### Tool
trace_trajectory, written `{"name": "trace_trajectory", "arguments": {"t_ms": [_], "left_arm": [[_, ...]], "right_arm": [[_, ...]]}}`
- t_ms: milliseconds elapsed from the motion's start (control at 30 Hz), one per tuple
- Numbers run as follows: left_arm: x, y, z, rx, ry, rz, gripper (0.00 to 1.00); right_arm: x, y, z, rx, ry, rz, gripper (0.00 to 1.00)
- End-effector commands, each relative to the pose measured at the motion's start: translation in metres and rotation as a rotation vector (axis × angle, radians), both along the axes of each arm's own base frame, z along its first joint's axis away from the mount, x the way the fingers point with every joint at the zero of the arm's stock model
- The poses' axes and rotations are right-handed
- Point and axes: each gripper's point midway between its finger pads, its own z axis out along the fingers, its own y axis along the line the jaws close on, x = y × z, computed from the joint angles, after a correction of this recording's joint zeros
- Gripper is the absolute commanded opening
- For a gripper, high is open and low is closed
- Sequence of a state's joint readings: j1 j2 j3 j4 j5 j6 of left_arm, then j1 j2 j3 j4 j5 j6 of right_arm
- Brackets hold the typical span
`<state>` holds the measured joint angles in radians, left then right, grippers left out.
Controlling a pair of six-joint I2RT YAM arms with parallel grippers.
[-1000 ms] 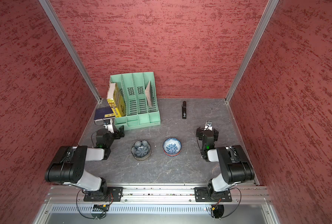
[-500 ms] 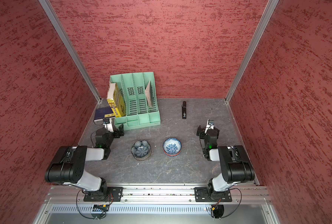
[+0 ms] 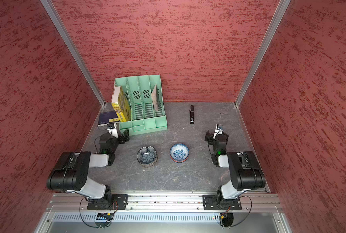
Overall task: Stack the bowls
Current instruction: Reset both arms
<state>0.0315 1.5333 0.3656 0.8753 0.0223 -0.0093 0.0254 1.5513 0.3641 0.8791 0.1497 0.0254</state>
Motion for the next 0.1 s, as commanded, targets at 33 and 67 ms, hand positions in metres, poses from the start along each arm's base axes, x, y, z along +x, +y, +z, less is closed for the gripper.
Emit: {"name": "trace_trajectory", "arguments": {"t_ms": [33,67], "left_arm": [[0.0047,-0.001,0.0101,0.016,-0.033,-0.006,1.0],[0.0045,-0.0007,0.0097,0.016,-0.032,-0.006,1.0]], "right_arm": [[0.0065,0.0035,0.0192,-0.003,-0.064,0.018,0.99],[0.0061,0.0041,0.0189,-0.002,-0.065,0.021,0.99]]}}
